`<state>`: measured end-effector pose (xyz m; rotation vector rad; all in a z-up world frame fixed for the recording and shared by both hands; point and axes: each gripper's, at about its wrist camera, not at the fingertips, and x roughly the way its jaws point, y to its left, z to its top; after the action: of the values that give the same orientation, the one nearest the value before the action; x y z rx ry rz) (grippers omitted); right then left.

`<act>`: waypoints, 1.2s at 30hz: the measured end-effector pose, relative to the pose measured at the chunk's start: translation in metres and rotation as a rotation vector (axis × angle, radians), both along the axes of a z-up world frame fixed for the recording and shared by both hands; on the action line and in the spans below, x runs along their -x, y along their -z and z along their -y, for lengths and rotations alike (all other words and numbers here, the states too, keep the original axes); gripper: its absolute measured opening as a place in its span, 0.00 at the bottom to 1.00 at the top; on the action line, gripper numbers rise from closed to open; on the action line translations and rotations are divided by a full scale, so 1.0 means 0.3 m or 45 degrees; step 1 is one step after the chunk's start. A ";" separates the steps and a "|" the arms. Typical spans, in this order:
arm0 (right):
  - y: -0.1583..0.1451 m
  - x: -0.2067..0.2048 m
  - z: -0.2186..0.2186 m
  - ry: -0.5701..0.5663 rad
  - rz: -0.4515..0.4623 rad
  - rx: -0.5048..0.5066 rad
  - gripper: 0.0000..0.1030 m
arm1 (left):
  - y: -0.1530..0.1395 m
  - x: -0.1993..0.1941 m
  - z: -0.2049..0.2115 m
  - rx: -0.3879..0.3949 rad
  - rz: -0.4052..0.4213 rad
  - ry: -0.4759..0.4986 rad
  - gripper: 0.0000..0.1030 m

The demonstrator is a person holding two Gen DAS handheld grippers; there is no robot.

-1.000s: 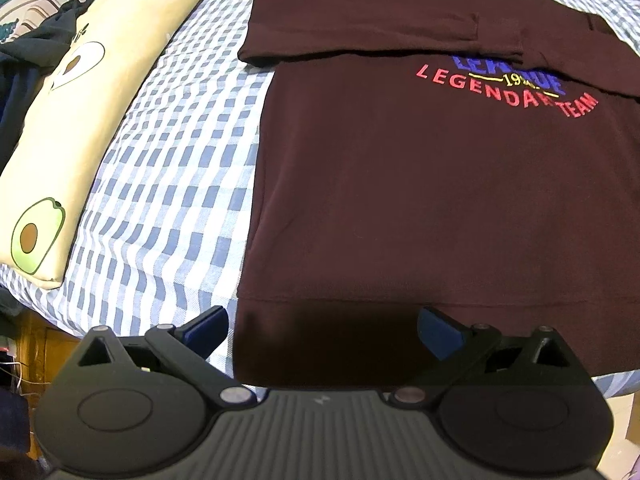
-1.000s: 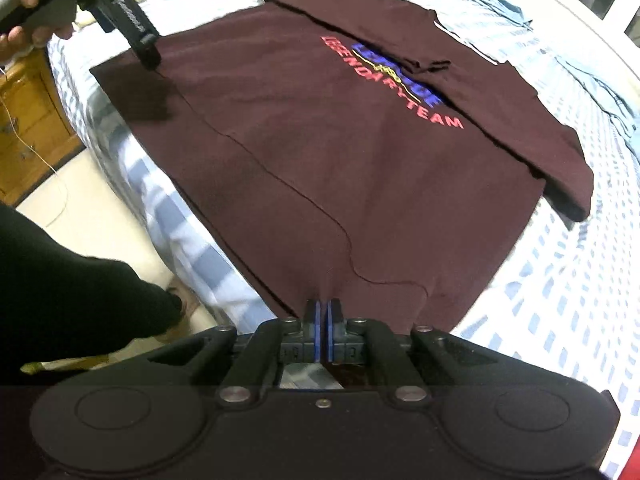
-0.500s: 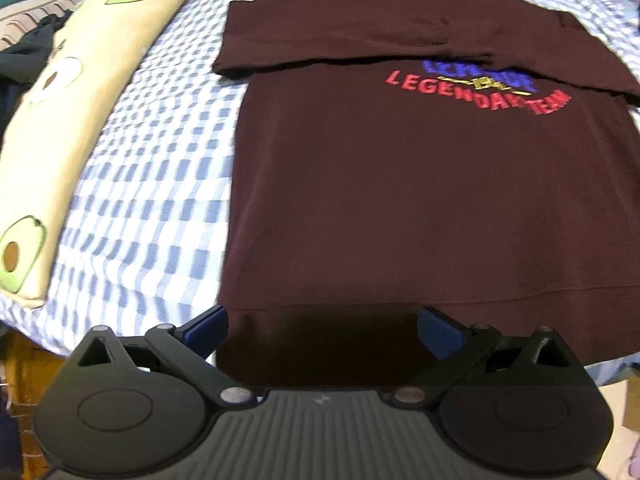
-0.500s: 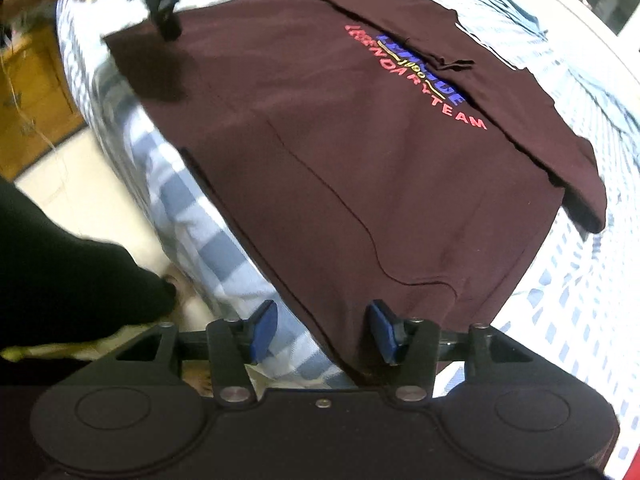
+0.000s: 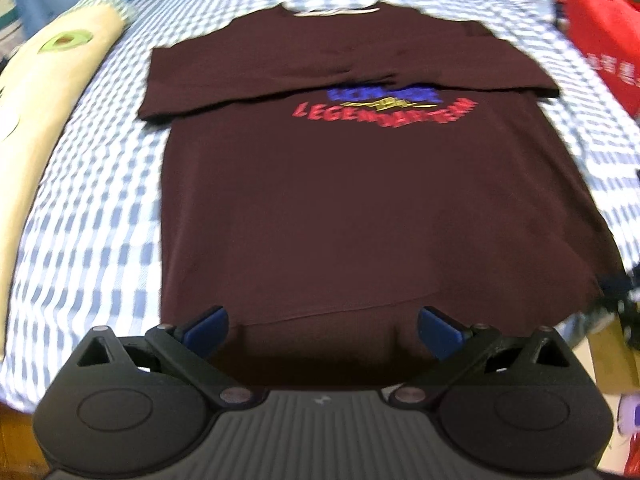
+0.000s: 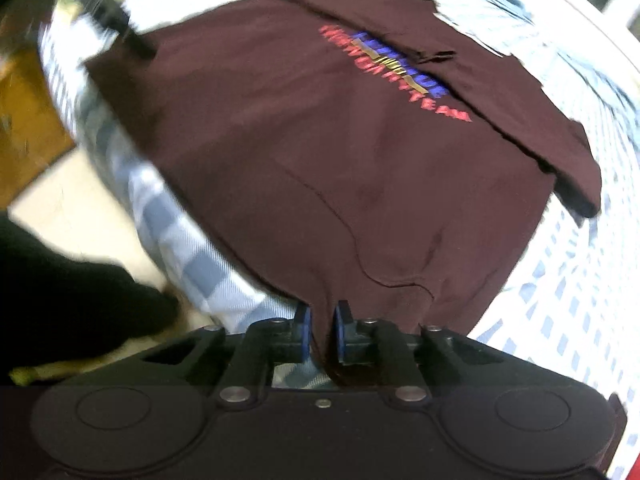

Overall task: Fold small clothes
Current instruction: 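Grasp the sweatshirt hem with the right tool while the left tool grasps the hem too, then lift the hem with both tools and fold it over onto the collar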

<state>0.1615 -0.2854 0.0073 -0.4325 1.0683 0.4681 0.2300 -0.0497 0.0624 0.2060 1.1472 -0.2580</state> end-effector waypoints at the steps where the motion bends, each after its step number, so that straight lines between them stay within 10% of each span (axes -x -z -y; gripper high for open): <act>1: -0.025 -0.008 0.007 0.023 0.001 -0.029 0.11 | -0.005 0.013 0.006 0.016 0.011 0.032 0.99; 10: -0.209 -0.111 0.044 0.154 -0.005 -0.231 0.11 | -0.040 0.110 0.111 0.118 0.092 0.278 0.99; 22: -0.337 -0.216 0.050 0.193 0.044 -0.364 0.11 | 0.059 0.110 0.257 -0.024 0.164 0.304 0.98; 36: -0.421 -0.291 0.085 0.217 0.139 -0.424 0.10 | 0.091 0.009 -0.005 -0.309 0.145 0.006 0.42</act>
<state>0.2488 -0.3109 0.1336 -0.0705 0.8923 0.4549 0.2273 -0.0481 0.0350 0.4324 1.0637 -0.1089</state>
